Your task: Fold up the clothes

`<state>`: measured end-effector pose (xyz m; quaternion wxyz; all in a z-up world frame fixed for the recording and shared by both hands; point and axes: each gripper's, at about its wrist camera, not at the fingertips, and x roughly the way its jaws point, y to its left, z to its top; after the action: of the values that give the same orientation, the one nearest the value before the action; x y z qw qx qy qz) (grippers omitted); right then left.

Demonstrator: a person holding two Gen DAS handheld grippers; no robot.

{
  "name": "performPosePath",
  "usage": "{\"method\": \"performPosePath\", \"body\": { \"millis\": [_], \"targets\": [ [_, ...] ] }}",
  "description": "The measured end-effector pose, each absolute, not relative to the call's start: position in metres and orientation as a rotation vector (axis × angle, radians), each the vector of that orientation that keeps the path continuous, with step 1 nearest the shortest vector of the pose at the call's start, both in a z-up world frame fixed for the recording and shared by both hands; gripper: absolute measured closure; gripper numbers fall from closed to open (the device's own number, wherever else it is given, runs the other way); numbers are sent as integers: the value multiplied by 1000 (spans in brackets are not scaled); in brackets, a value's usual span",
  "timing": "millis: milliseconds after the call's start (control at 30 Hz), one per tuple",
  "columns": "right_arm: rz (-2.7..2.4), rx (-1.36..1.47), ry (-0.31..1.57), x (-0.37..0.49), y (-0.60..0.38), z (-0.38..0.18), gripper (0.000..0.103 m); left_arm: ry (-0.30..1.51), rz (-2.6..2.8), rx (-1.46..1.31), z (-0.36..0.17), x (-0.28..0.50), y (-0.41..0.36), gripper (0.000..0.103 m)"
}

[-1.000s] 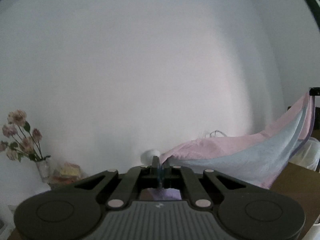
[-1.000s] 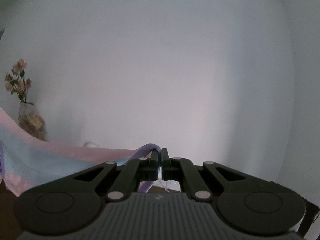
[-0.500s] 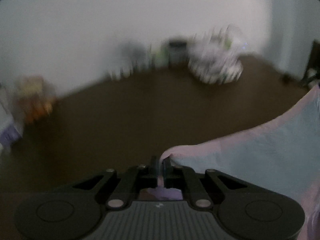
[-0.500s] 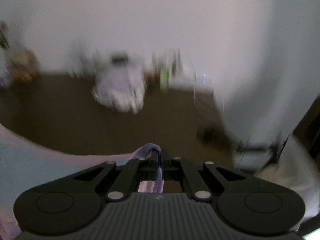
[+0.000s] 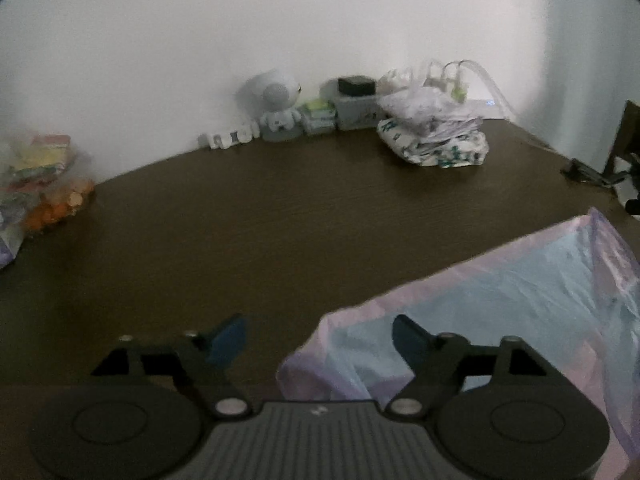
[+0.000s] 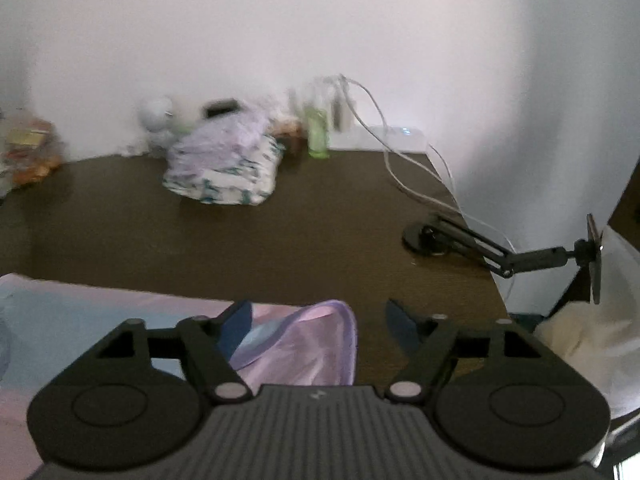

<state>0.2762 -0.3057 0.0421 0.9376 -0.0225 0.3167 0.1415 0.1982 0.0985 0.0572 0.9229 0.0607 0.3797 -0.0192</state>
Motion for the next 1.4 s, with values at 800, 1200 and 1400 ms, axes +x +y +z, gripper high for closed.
{"method": "performPosePath", "body": {
  "millis": [800,1200,1400],
  "targets": [
    [967,19,941,128,-197,-2,66,857,-219,161,27,72,70,28],
    [984,124,984,123,-201,-14,100,874,-179,104,15,66,87,62],
    [948,254,909,127,-229,2,101,865,-203,114,16,68,93,100]
  ]
}}
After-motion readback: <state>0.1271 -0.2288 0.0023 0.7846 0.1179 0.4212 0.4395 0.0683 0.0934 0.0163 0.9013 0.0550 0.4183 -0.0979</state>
